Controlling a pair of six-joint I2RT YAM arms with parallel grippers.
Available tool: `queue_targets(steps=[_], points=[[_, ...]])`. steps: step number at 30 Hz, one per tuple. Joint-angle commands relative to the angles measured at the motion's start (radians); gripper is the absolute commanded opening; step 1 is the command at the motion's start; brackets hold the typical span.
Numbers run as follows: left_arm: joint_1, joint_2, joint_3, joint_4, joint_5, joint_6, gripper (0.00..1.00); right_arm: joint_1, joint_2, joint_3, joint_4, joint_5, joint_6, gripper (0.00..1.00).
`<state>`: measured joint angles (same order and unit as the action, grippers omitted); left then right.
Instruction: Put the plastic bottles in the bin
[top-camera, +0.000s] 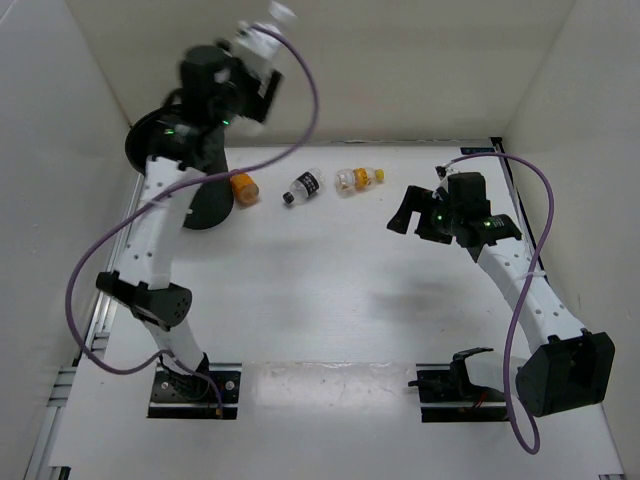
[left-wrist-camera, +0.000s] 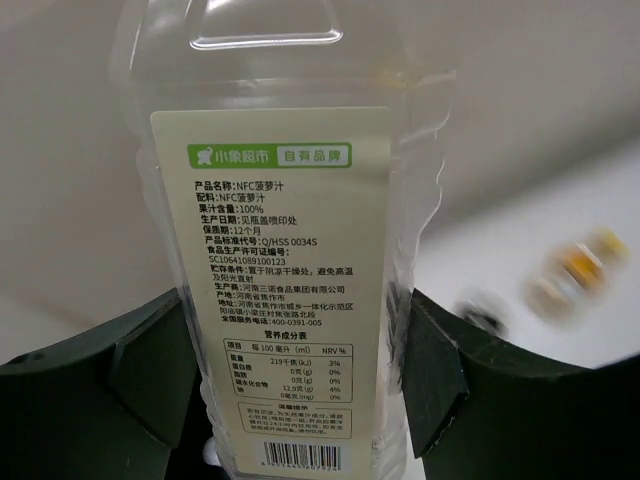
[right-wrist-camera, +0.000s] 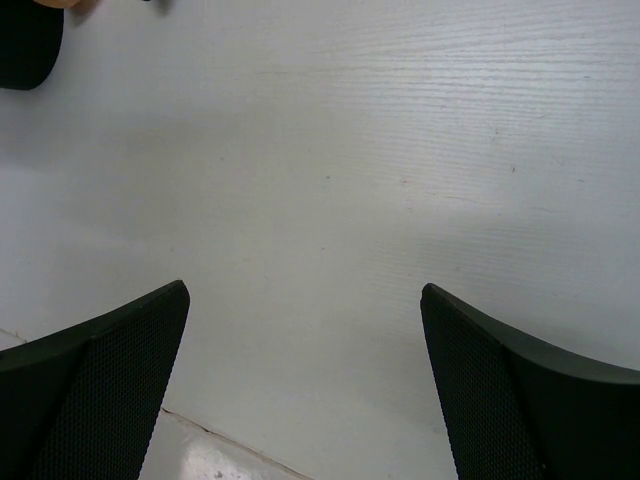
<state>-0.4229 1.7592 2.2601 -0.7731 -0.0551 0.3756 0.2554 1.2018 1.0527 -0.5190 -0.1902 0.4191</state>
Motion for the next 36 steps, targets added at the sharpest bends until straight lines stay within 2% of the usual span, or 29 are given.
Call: queue_targets(steps=[1, 3, 6, 14, 17, 18, 19, 21, 24, 30, 36], points=[[0.163, -0.011, 0.104, 0.172, -0.23, -0.067, 0.17, -0.004, -0.033, 0.004, 0.048, -0.018, 0.014, 1.0], [0.275, 0.008, 0.127, 0.184, -0.215, -0.104, 0.2, -0.004, -0.033, 0.004, 0.048, -0.028, 0.014, 1.0], [0.373, 0.033, 0.127, 0.193, -0.175, -0.147, 0.2, -0.004, -0.033, 0.004, 0.048, -0.028, 0.014, 1.0], [0.493, 0.056, -0.075, 0.193, -0.111, -0.228, 0.21, -0.004, -0.073, -0.016, 0.048, -0.017, 0.014, 1.0], [0.522, 0.056, -0.14, 0.193, -0.1, -0.228, 0.27, -0.004, -0.084, -0.026, 0.048, -0.017, 0.014, 1.0], [0.523, 0.065, -0.151, 0.193, -0.109, -0.228, 0.32, -0.004, -0.093, -0.036, 0.048, -0.017, 0.014, 1.0], [0.536, 0.065, -0.16, 0.193, -0.109, -0.228, 0.46, -0.004, -0.093, -0.036, 0.048, -0.017, 0.014, 1.0], [0.552, 0.065, -0.188, 0.193, -0.097, -0.228, 0.62, -0.004, -0.093, -0.036, 0.048, -0.017, 0.014, 1.0], [0.562, 0.039, -0.235, 0.193, -0.034, -0.219, 1.0, -0.004, -0.093, -0.045, 0.048, -0.017, 0.023, 1.0], [0.553, -0.015, -0.28, 0.193, -0.014, -0.219, 1.0, -0.004, -0.093, -0.045, 0.048, -0.017, 0.023, 1.0], [0.533, -0.084, -0.24, 0.193, -0.058, -0.219, 1.0, -0.004, -0.082, -0.036, 0.048, -0.026, 0.023, 1.0]])
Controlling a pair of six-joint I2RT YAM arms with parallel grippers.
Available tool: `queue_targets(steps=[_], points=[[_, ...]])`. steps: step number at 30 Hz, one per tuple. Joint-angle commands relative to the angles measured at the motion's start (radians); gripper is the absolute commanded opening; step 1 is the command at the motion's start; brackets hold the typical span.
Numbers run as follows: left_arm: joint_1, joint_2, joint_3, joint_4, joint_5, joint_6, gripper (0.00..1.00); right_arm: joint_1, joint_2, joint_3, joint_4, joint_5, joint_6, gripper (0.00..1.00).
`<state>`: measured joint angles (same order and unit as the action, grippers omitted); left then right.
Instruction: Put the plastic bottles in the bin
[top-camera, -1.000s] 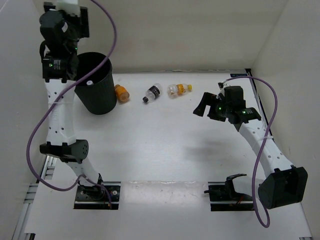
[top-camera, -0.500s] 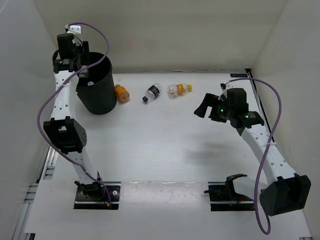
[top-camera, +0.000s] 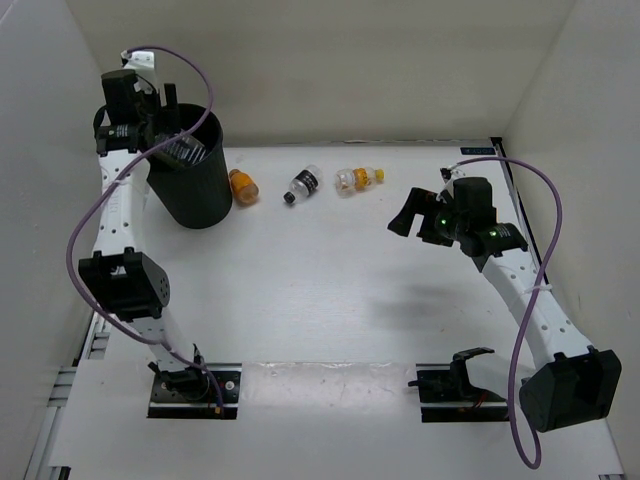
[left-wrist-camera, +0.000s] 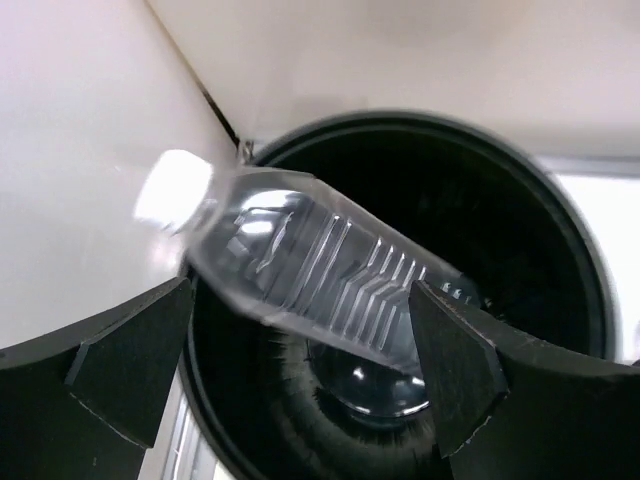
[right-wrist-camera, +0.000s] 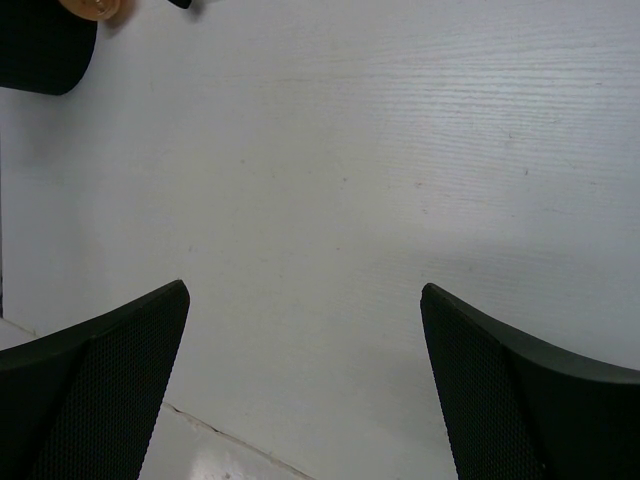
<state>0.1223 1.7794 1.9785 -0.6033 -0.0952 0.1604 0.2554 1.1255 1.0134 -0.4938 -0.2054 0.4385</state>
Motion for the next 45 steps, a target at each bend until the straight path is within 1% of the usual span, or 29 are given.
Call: queue_targets(steps=[1, 3, 5, 6, 7, 8, 10, 11, 13, 15, 16, 17, 18, 19, 20, 23, 24, 25, 26, 27, 28, 31, 32, 35, 38, 39, 41, 43, 45], points=[[-0.032, -0.127, 0.06, 0.023, -0.029, -0.004, 1.0, -0.004, 0.005, 0.004, 0.023, -0.011, 0.003, 1.0], [-0.052, -0.147, 0.085, 0.023, -0.038, -0.004, 1.0, -0.004, 0.014, 0.004, 0.023, -0.02, 0.003, 1.0], [-0.111, -0.176, 0.106, 0.023, -0.05, 0.028, 1.0, -0.004, 0.023, 0.004, 0.034, -0.02, 0.016, 1.0], [-0.146, -0.185, 0.106, 0.023, -0.102, 0.048, 1.0, -0.004, 0.023, 0.004, 0.043, -0.02, 0.028, 1.0], [-0.229, -0.195, 0.106, 0.014, -0.127, 0.069, 1.0, -0.004, 0.023, 0.004, 0.043, -0.02, 0.028, 1.0], [-0.275, -0.213, 0.073, 0.014, -0.145, 0.12, 1.0, -0.004, 0.036, 0.004, 0.043, -0.02, 0.04, 1.0], [-0.37, -0.222, 0.028, -0.01, -0.173, 0.168, 1.0, -0.004, 0.049, 0.004, 0.052, -0.006, 0.057, 1.0], [-0.456, -0.235, -0.019, -0.01, -0.188, 0.204, 1.0, -0.004, 0.068, 0.004, 0.052, 0.01, 0.09, 1.0], [-0.516, -0.235, -0.053, -0.035, -0.21, 0.214, 1.0, -0.004, 0.094, 0.029, 0.052, 0.064, 0.133, 1.0], [-0.556, -0.204, -0.09, -0.044, -0.221, 0.223, 1.0, -0.004, 0.157, 0.068, 0.023, 0.113, 0.228, 1.0], [-0.556, -0.204, -0.101, -0.044, -0.233, 0.223, 1.0, -0.004, 0.181, 0.095, 0.011, 0.141, 0.27, 1.0], [-0.565, -0.192, -0.125, -0.055, -0.233, 0.214, 1.0, -0.004, 0.238, 0.166, -0.003, 0.17, 0.36, 1.0], [-0.566, -0.192, -0.142, -0.068, -0.233, 0.214, 1.0, -0.004, 0.27, 0.209, -0.027, 0.217, 0.402, 1.0], [-0.566, -0.192, -0.162, -0.069, -0.242, 0.202, 1.0, -0.004, 0.342, 0.255, -0.041, 0.245, 0.439, 1.0], [-0.566, -0.192, -0.182, -0.078, -0.242, 0.202, 1.0, 0.005, 0.38, 0.36, -0.055, 0.279, 0.5, 1.0], [-0.566, -0.212, -0.257, -0.089, -0.273, 0.202, 1.0, 0.03, 0.566, 0.546, -0.124, 0.362, 0.56, 1.0], [-0.566, -0.212, -0.291, -0.089, -0.273, 0.202, 1.0, 0.03, 0.62, 0.607, -0.146, 0.353, 0.575, 1.0], [-0.566, -0.236, -0.308, -0.098, -0.284, 0.202, 1.0, 0.039, 0.722, 0.717, -0.204, 0.339, 0.601, 1.0], [-0.552, -0.245, -0.323, -0.098, -0.284, 0.202, 1.0, 0.039, 0.771, 0.763, -0.228, 0.322, 0.63, 1.0], [-0.535, -0.256, -0.339, -0.098, -0.284, 0.202, 1.0, 0.039, 0.815, 0.795, -0.245, 0.302, 0.702, 1.0], [-0.526, -0.276, -0.368, -0.098, -0.275, 0.202, 1.0, 0.039, 0.883, 0.83, -0.246, 0.238, 0.735, 1.0], [-0.491, -0.308, -0.409, -0.107, -0.275, 0.202, 1.0, 0.039, 0.986, 0.882, -0.217, 0.204, 0.856, 1.0], [-0.481, -0.308, -0.409, -0.107, -0.275, 0.202, 1.0, 0.039, 1.008, 0.922, -0.216, 0.231, 0.876, 1.0], [-0.446, -0.331, -0.42, -0.107, -0.255, 0.192, 1.0, 0.039, 1.066, 0.961, -0.226, 0.253, 0.948, 1.0], [-0.417, -0.331, -0.429, -0.116, -0.244, 0.182, 1.0, 0.048, 1.111, 1.01, -0.166, 0.262, 0.927, 1.0], [-0.4, -0.331, -0.429, -0.116, -0.233, 0.173, 1.0, 0.06, 1.137, 1.027, -0.12, 0.286, 0.907, 1.0], [-0.389, -0.331, -0.44, -0.125, -0.233, 0.162, 1.0, 0.074, 1.165, 1.086, -0.097, 0.322, 0.884, 1.0], [-0.379, -0.331, -0.451, -0.125, -0.233, 0.162, 1.0, 0.084, 1.185, 1.087, -0.069, 0.331, 0.905, 1.0], [-0.369, -0.34, -0.46, -0.125, -0.233, 0.153, 1.0, 0.094, 1.185, 1.016, -0.03, 0.331, 1.002, 1.0]])
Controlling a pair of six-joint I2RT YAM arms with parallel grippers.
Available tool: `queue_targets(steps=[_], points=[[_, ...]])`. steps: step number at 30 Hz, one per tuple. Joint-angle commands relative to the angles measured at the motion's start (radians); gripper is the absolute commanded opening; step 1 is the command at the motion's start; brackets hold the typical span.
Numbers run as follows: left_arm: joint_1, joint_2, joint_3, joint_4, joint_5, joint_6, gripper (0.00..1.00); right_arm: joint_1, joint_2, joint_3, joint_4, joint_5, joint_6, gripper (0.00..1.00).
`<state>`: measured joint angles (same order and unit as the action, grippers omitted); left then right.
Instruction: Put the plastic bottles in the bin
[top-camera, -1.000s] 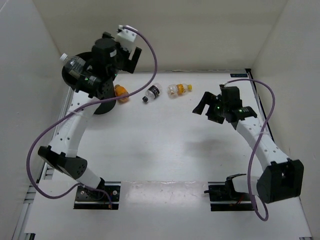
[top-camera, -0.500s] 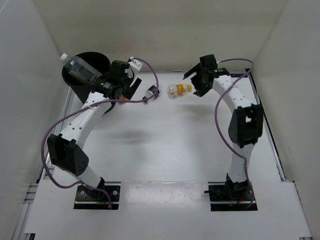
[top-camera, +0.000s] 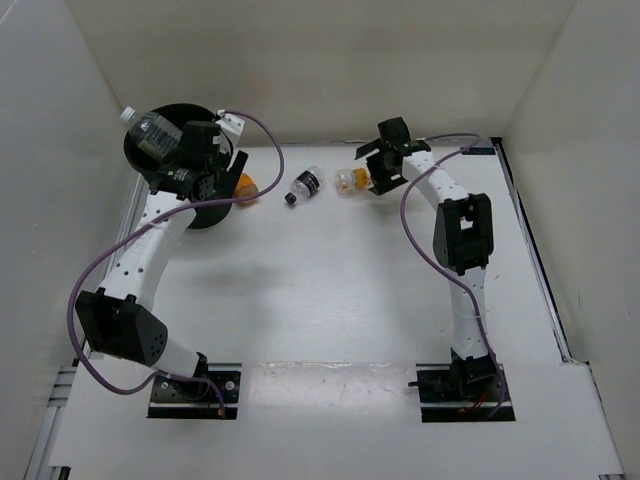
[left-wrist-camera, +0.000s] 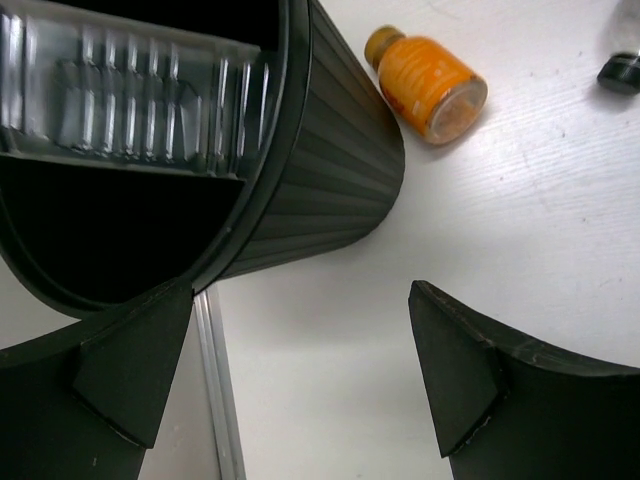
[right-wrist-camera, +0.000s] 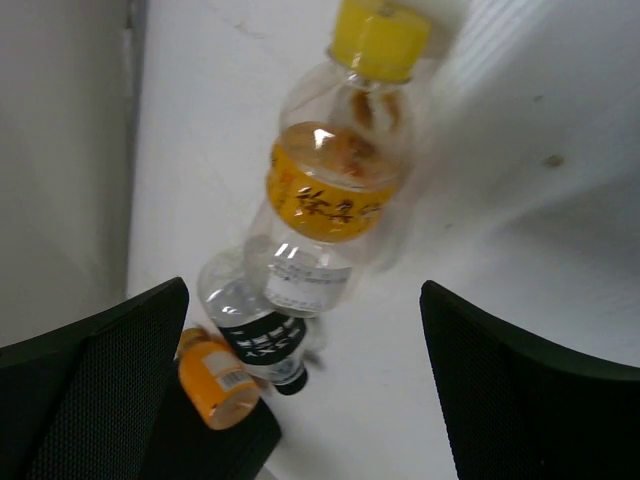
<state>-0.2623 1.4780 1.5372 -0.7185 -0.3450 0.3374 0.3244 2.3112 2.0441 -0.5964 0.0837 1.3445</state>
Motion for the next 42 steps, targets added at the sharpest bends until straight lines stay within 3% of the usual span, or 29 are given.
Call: queue_targets(steps=[1, 5, 15, 23, 26, 29, 30, 34, 37, 42], points=[[0.015, -0.039, -0.019, -0.01, 0.017, -0.024, 1.0, 0.025, -0.001, -0.036, 0.104, 0.042, 0.131, 1.0], [0.041, -0.039, -0.028, -0.01, 0.026, -0.024, 1.0, 0.036, 0.024, -0.061, 0.033, 0.01, 0.307, 1.0], [0.124, -0.061, -0.084, -0.019, 0.092, -0.034, 1.0, 0.056, 0.088, 0.059, 0.056, 0.172, 0.379, 1.0], [0.185, -0.041, -0.094, -0.028, 0.124, -0.034, 1.0, 0.056, 0.181, 0.111, -0.009, 0.152, 0.464, 1.0], [0.195, -0.041, -0.094, -0.029, 0.133, -0.034, 1.0, 0.056, 0.182, 0.111, 0.001, 0.198, 0.432, 0.93], [0.206, -0.05, -0.094, -0.047, 0.161, -0.034, 1.0, 0.047, 0.182, 0.1, 0.066, 0.188, 0.332, 0.77], [0.206, -0.05, -0.094, -0.047, 0.172, -0.034, 1.0, 0.047, 0.182, 0.09, 0.066, 0.188, 0.317, 0.58], [0.215, -0.05, -0.094, -0.056, 0.19, -0.052, 1.0, 0.047, 0.125, -0.036, 0.102, 0.154, 0.317, 0.28], [0.215, -0.05, -0.069, -0.102, 0.257, -0.052, 1.0, 0.047, 0.082, -0.119, 0.139, 0.131, 0.243, 0.13], [0.203, -0.05, 0.004, -0.222, 0.457, -0.028, 1.0, 0.047, -0.01, -0.05, 0.171, 0.058, -0.173, 0.02]])
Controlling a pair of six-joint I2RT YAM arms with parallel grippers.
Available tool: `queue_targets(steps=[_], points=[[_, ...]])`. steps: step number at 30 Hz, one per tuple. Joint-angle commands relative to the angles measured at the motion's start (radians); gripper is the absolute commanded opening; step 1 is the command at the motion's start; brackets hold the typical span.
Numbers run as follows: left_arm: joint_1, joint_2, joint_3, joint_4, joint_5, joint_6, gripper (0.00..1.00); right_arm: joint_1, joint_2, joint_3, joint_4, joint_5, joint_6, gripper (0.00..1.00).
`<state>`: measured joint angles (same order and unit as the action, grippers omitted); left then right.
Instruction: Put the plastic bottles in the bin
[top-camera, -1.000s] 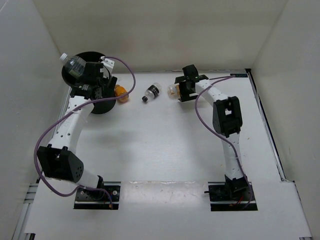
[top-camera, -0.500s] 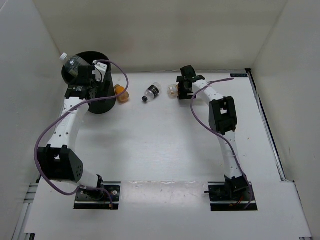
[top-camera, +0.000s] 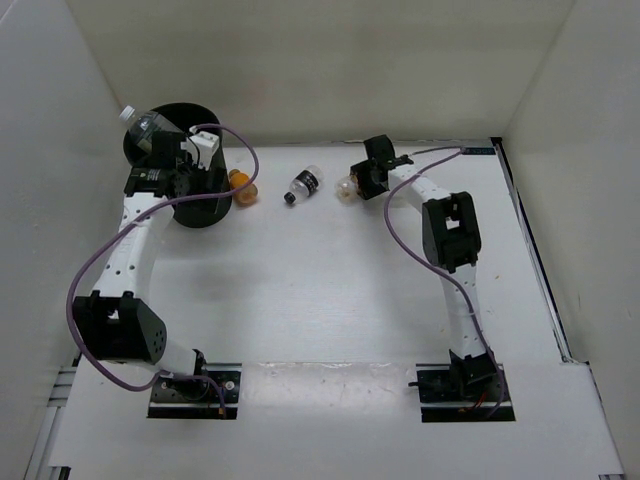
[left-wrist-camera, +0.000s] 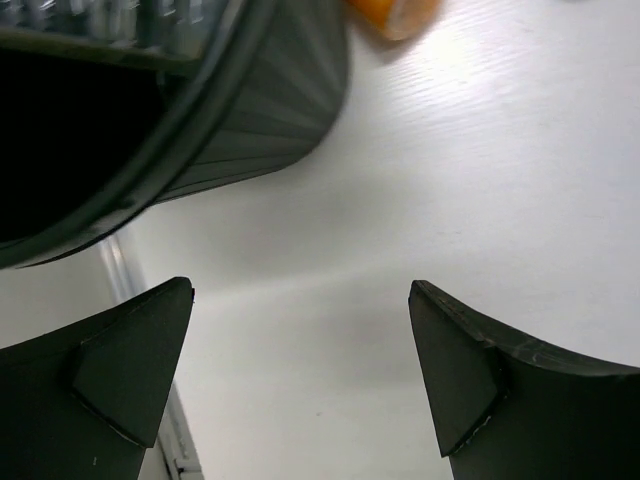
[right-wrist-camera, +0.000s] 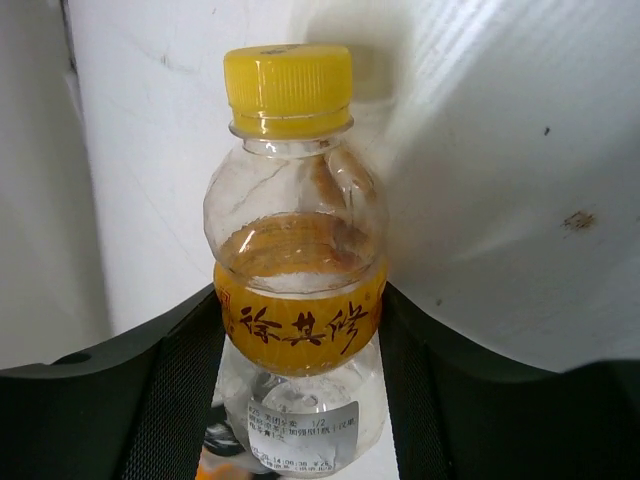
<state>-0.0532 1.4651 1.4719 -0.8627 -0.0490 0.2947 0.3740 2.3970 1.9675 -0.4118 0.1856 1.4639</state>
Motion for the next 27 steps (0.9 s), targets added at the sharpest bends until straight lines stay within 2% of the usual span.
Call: queue_targets(steps=[1, 3, 5, 6, 12, 14, 16, 17, 19, 21, 23, 27], points=[[-0.017, -0.037, 0.085, -0.129, 0.199, 0.033, 1.0, -0.003, -0.123, 0.013, 0.031, -0.067, -0.36, 0.0], [-0.031, -0.026, 0.12, -0.183, 0.315, 0.075, 1.0, -0.003, -0.236, -0.047, 0.103, -0.174, -0.559, 0.0], [-0.031, 0.003, 0.195, -0.263, 0.418, 0.084, 1.0, 0.009, -0.324, -0.169, 0.191, -0.244, -0.664, 0.0], [-0.031, 0.014, 0.224, -0.292, 0.522, 0.104, 1.0, 0.019, -0.408, -0.202, 0.2, -0.271, -0.728, 0.0], [-0.05, 0.164, 0.516, -0.458, 0.811, 0.152, 1.0, 0.089, -0.654, -0.36, 0.293, -0.565, -0.867, 0.0], [-0.059, 0.204, 0.596, -0.47, 0.872, 0.162, 1.0, 0.123, -0.715, -0.398, 0.412, -0.656, -0.876, 0.0], [-0.068, 0.221, 0.657, -0.455, 0.94, 0.135, 1.0, 0.134, -0.751, -0.493, 0.56, -0.747, -0.777, 0.0], [-0.068, 0.236, 0.68, -0.455, 0.957, 0.123, 1.0, 0.134, -0.763, -0.531, 0.746, -0.828, -0.719, 0.0], [-0.068, 0.236, 0.725, -0.455, 1.012, 0.123, 1.0, 0.134, -0.776, -0.626, 0.929, -0.876, -0.528, 0.0], [-0.105, 0.221, 0.737, -0.446, 1.012, 0.158, 1.0, 0.134, -0.756, -0.653, 1.135, -0.916, -0.43, 0.0], [-0.141, 0.196, 0.7, -0.421, 1.021, 0.178, 1.0, 0.154, -0.718, -0.627, 1.205, -0.978, -0.342, 0.0], [-0.192, 0.176, 0.689, -0.421, 1.034, 0.192, 1.0, 0.181, -0.67, -0.575, 1.342, -1.006, -0.254, 0.0]])
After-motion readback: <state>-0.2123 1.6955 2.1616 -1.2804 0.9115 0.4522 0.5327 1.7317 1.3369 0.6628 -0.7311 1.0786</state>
